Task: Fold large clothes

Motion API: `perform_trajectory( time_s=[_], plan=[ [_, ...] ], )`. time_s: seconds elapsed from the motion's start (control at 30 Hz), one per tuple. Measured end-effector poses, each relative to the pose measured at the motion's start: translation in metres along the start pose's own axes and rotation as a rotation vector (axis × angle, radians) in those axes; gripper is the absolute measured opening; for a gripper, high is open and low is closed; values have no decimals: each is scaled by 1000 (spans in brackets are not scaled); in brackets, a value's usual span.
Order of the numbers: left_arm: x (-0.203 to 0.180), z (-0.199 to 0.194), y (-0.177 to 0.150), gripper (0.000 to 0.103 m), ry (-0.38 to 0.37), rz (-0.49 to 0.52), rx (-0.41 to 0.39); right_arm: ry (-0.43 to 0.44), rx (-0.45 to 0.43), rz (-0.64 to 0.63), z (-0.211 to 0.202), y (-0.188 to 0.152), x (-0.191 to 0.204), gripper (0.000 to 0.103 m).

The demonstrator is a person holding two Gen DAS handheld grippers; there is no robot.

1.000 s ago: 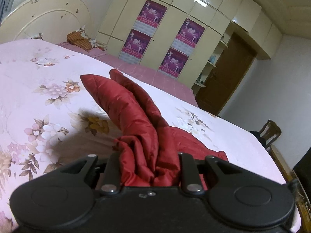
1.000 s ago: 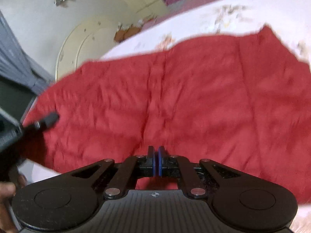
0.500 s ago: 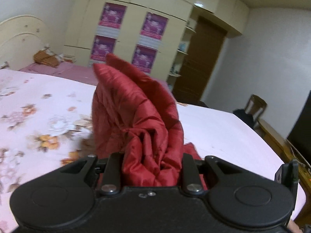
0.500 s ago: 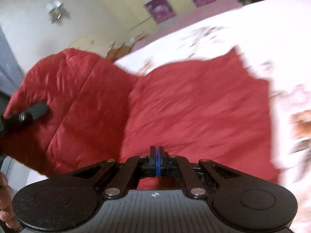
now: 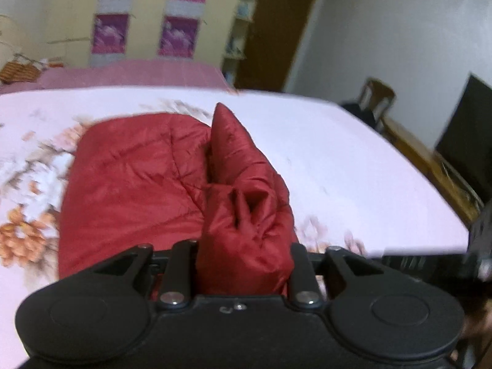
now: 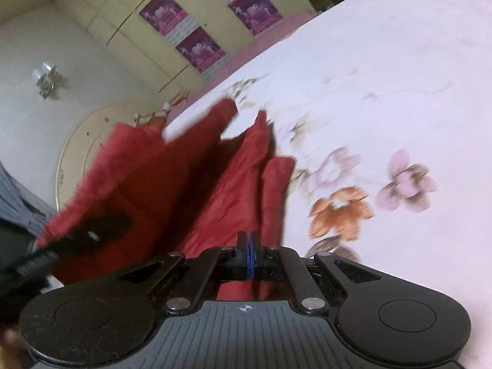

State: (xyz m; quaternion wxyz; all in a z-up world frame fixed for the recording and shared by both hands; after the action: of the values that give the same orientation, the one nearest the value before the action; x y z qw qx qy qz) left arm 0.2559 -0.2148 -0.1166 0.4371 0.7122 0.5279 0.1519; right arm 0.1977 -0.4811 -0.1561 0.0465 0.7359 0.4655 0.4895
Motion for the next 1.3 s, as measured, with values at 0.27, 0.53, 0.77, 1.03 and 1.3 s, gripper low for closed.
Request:
perform_trajectory(
  time_s=[0.27,0.53,0.77,1.03,1.3],
  plan=[
    [-10,-39,7,61,-209,-65,-12,18,-121,-39,-17,47,1,85],
    [157,-48,40,41,66,-239,-162,113,-106,-346,25,70,102,35],
    [161,8,34,36,22,-172,-62,-3,14,-606,108,43,140,23],
    [112,50,17,35,-69,-22,19,-231,71,-534,145,27,61,23],
    [99,77,-4,36,-82,70,108,-265,67,-354,145,15,13,22]
  ],
)
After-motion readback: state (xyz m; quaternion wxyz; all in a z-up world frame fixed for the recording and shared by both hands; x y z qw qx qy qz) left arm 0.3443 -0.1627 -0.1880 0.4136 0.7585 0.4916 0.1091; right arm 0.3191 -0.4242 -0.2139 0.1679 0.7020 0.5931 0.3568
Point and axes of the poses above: each gripper's, at about its wrist camera, not at the fingertips, and z roughly the way its jaws point, x to its left, y to its top, the point moved 10 cm from there along z, roughly the way its jaws point, and after that the axes turned 7 degrees about -x, right-handed, at the moved point
